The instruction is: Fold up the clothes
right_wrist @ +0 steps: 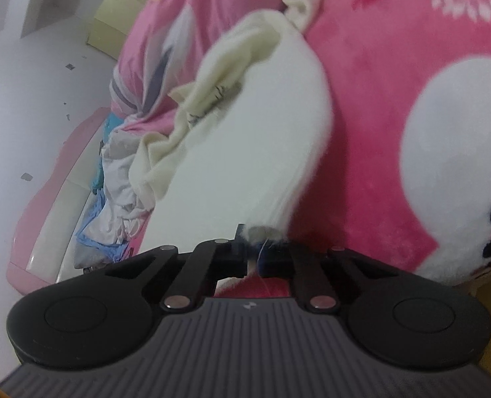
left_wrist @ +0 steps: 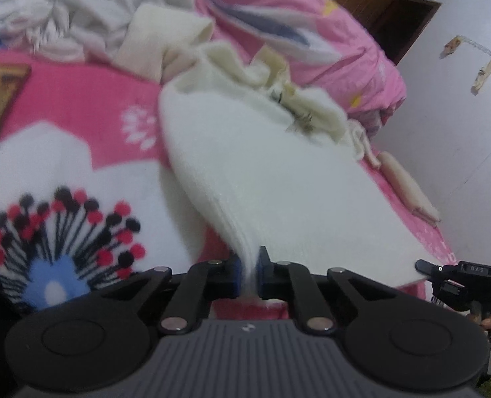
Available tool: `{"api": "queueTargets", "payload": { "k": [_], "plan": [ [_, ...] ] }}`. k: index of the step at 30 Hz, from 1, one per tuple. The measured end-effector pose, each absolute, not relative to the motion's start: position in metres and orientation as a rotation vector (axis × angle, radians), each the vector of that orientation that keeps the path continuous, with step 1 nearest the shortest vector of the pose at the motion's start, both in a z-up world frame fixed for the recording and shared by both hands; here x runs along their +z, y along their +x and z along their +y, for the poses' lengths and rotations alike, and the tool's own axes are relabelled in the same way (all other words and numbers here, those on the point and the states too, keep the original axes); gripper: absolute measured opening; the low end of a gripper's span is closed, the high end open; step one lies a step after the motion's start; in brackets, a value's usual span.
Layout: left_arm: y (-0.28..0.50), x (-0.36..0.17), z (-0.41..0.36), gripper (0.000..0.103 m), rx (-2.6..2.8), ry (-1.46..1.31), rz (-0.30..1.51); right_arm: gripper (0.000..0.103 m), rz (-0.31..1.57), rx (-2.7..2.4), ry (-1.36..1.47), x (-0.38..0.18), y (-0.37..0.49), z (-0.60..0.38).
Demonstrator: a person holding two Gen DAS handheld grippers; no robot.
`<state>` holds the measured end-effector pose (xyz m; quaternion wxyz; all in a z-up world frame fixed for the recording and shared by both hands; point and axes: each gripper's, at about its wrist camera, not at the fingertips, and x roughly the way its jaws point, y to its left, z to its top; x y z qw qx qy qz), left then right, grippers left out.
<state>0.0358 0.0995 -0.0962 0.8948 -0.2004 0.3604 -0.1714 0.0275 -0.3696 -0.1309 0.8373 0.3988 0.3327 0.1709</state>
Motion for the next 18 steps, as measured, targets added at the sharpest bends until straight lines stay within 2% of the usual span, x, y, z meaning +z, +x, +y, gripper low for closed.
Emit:
{"api": "queueTargets", "payload": {
  "k": [8, 18],
  "plan": [
    [0.013, -0.069, 0.095, 0.008, -0.397, -0.375, 0.688, 0.003, 0.604, 0.351, 0.785, -0.105, 0.009, -0.369],
    [-0.017, -0.055, 0.099, 0.008, -0.419, -0.346, 0.679, 0.003, 0.568, 0.354, 0.757, -0.093, -0.026, -0.369]
  ]
}}
